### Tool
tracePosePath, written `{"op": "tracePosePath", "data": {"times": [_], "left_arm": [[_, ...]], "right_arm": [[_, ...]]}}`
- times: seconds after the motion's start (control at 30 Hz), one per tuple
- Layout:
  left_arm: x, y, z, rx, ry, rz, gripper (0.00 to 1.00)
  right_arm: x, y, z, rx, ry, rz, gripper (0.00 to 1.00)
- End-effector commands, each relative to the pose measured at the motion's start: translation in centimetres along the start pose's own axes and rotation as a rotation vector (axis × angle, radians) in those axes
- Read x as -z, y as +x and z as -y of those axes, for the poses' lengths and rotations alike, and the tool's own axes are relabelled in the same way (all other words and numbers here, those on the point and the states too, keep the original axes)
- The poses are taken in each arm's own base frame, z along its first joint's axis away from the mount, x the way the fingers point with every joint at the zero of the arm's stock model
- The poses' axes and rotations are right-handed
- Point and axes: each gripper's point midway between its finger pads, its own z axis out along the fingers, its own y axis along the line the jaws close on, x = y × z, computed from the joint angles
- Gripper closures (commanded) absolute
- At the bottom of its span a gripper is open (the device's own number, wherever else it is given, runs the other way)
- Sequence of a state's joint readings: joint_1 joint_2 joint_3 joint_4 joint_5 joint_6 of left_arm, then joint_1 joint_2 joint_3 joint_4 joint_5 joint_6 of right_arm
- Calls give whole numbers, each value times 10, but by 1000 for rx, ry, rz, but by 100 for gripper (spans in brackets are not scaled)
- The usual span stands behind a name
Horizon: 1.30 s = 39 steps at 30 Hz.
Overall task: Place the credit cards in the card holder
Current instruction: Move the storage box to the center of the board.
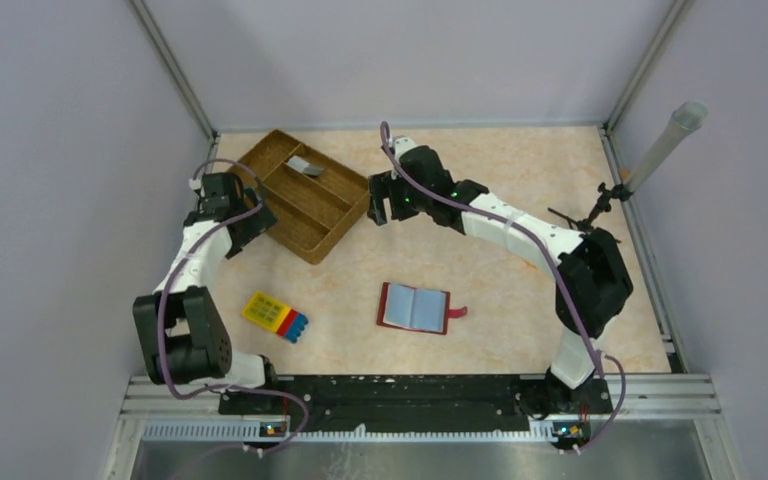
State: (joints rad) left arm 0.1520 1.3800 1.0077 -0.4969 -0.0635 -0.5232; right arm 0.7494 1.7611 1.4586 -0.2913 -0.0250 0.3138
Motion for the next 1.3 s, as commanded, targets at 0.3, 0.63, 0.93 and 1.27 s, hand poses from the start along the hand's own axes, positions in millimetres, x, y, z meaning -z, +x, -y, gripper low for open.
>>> {"op": "tracePosePath", "data": {"times": [0.3, 0.63, 0.93, 1.27], "left_arm": [[-53, -1, 15, 63, 52, -151, 15], [-66, 13, 21, 43, 75, -208, 45], [-59, 33, 42, -19, 117, -242, 62], [-57, 49, 55, -82, 115, -267, 84]], "right_arm": [[-27, -22, -24, 41, -141, 45, 33], [-45, -18, -28, 37, -176, 55, 35], [-69, -30, -24, 29, -144, 90, 37], [-91, -34, -18, 20, -117, 126, 36]]}}
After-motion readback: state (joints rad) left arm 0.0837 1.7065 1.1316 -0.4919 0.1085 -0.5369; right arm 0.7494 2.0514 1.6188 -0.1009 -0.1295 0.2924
